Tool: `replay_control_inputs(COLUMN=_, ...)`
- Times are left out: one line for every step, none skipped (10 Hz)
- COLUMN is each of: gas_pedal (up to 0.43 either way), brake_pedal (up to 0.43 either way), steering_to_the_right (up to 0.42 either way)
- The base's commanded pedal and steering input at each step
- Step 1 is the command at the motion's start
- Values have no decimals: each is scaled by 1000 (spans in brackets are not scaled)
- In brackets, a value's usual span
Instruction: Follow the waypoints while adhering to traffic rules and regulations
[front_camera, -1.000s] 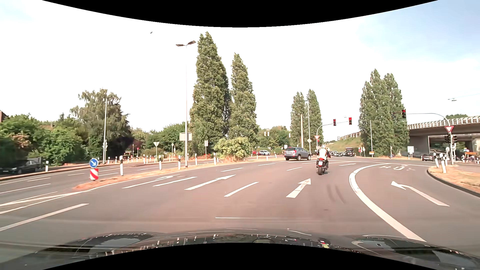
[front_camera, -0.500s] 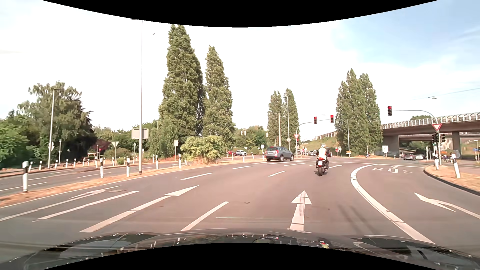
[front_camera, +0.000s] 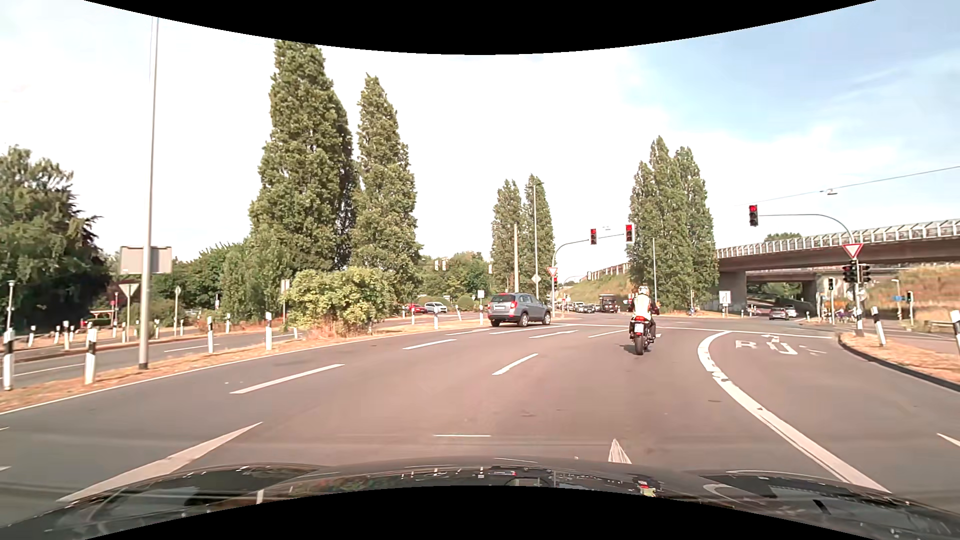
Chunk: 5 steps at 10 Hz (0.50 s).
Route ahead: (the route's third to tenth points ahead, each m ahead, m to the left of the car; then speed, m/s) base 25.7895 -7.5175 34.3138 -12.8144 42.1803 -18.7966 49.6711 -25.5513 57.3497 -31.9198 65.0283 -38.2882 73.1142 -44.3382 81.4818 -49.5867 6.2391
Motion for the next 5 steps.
replay_control_inputs(gas_pedal=0, brake_pedal=0, steering_to_the_right=126)
replay_control_inputs(gas_pedal=0, brake_pedal=0, steering_to_the_right=125)
replay_control_inputs(gas_pedal=0, brake_pedal=0, steering_to_the_right=127)
replay_control_inputs(gas_pedal=0, brake_pedal=0, steering_to_the_right=127)
replay_control_inputs(gas_pedal=0, brake_pedal=0, steering_to_the_right=125)
